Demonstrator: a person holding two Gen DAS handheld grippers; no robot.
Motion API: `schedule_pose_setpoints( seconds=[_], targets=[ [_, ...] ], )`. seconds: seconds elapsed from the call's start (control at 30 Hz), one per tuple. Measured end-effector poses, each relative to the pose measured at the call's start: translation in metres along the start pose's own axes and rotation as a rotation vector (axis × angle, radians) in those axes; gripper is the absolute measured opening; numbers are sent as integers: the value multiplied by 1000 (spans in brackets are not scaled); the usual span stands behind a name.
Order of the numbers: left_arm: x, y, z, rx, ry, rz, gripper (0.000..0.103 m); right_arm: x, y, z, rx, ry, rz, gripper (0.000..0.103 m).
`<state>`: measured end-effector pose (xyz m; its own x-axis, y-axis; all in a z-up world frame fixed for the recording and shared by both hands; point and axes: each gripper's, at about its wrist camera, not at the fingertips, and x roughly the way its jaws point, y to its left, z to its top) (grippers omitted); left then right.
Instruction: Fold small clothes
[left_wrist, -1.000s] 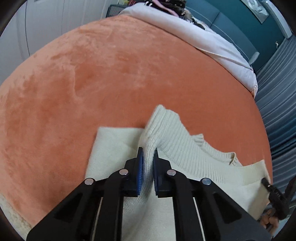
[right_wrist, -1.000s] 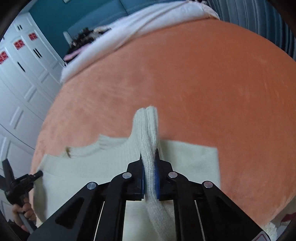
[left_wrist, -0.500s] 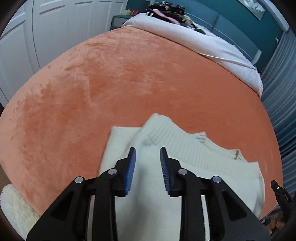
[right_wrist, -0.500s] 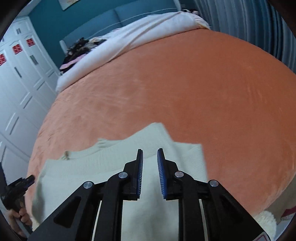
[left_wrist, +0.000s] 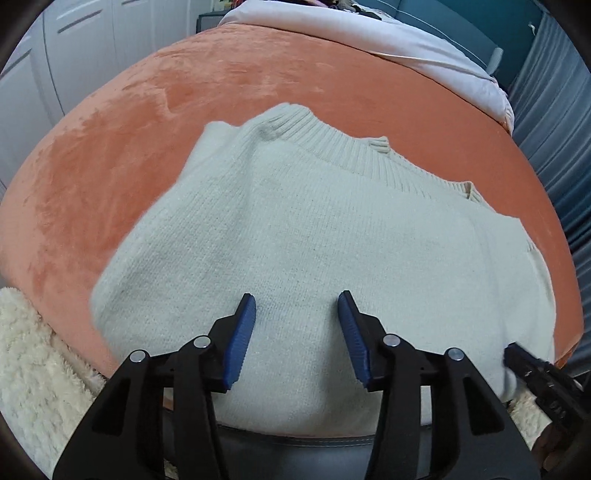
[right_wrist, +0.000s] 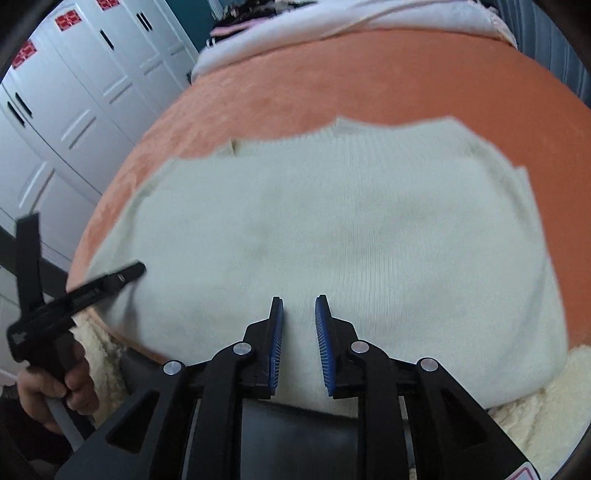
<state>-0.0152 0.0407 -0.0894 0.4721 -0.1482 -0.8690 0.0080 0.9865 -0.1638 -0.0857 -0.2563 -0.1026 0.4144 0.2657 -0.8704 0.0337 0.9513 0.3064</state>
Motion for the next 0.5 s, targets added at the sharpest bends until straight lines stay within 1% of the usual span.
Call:
schedule_pose_setpoints(
  seconds=[0.03, 0.07, 0.1, 0.13, 0.17, 0.23, 0.27, 0.3, 0.33, 0.37, 0.4, 0.43, 0.47, 0.5],
  targets=[
    [-2, -4, -2, 25, 1, 21, 46, -4, 2, -3, 5, -16, -1, 16],
    [-6, -6, -3, 32, 4, 29, 45, -11, 7, -1, 16, -3, -9, 16],
    [-10, -4, -3, 24, 6, 23, 45, -22, 11, 0, 28, -7, 6, 19],
    [-17, -1, -4, 1, 2, 2, 45, -33, 16, 2, 28, -34, 42, 21],
    [-23, 3, -5, -23, -4, -11, 45, -43, 24, 6, 12, -64, 75, 21],
    [-27, 14, -9, -70, -24, 10, 45, -47, 45, 11, -26, -92, 89, 21],
    [-27, 22, -12, -98, -32, 26, 45, -42, 52, 13, -44, -84, 100, 21],
    [-24, 30, -16, -122, -26, 37, 45, -29, 57, 14, -58, -49, 103, 21],
    [-18, 37, -20, -134, -8, 31, 45, -6, 60, 11, -75, 23, 93, 22],
    [-16, 39, -23, -127, -6, 27, 45, 20, 59, 6, -91, 103, 65, 22],
    [-15, 39, -26, -103, -9, 39, 45, 26, 57, 2, -89, 89, 69, 22],
    [-14, 36, -29, -79, -4, 56, 45, 22, 58, 3, -80, 84, 71, 22],
    [-16, 35, -30, -74, -4, 62, 45, 15, 59, 6, -69, 93, 70, 22],
    [-18, 34, -31, -77, -6, 59, 45, 3, 59, 9, -49, 80, 80, 22]
  ],
)
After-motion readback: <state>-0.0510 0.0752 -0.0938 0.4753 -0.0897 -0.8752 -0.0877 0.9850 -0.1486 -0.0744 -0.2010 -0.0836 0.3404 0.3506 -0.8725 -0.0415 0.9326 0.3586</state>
